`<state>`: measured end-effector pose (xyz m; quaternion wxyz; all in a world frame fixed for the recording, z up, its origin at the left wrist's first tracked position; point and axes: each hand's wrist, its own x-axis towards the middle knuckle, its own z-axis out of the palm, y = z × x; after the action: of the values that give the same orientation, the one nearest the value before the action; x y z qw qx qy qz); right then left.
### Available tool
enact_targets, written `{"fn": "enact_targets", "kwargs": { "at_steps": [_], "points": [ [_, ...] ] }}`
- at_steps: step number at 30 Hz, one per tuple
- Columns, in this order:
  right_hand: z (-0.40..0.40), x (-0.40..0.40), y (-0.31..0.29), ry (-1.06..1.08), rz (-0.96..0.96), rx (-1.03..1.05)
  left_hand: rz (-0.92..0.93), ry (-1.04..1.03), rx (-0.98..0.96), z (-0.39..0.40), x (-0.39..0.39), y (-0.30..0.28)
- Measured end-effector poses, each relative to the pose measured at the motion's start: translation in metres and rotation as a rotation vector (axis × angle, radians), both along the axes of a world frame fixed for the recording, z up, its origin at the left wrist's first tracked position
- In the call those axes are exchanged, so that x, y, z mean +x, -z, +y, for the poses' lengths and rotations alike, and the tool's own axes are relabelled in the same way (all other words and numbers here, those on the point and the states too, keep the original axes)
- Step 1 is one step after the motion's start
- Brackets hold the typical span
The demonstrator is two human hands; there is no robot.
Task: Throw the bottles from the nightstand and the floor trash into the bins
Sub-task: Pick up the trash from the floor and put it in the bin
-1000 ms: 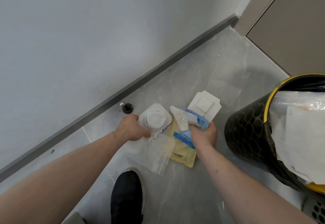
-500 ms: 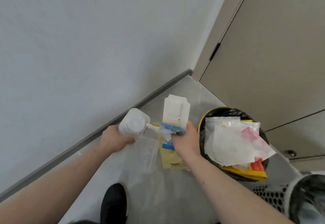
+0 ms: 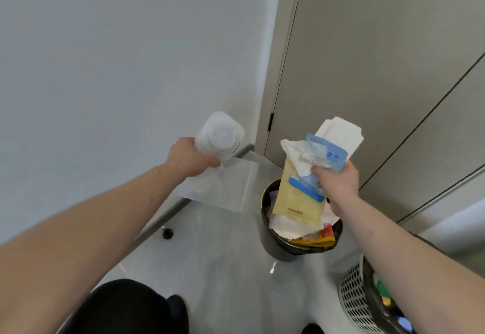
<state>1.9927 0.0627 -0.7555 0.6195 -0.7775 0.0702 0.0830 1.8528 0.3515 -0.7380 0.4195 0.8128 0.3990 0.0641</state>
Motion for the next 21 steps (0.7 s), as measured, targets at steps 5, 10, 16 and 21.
{"fn": "enact_targets", "kwargs": {
  "at_steps": [5, 10, 16, 21],
  "points": [
    [-0.037, 0.003, 0.034, 0.141, 0.156, -0.022, -0.059, -0.025, -0.068, -0.037, 0.026, -0.012],
    [-0.048, 0.031, 0.054, 0.201, 0.242, -0.006, -0.018, -0.058, -0.141, -0.068, 0.033, 0.037],
    [-0.047, 0.062, 0.079, 0.243, 0.352, 0.121, -0.071, -0.124, -0.189, -0.071, 0.066, 0.051],
    [-0.047, 0.059, 0.109, 0.06, 0.574, -0.006, -0.057, -0.12, -0.204, -0.08, 0.078, 0.063]
  ]
}}
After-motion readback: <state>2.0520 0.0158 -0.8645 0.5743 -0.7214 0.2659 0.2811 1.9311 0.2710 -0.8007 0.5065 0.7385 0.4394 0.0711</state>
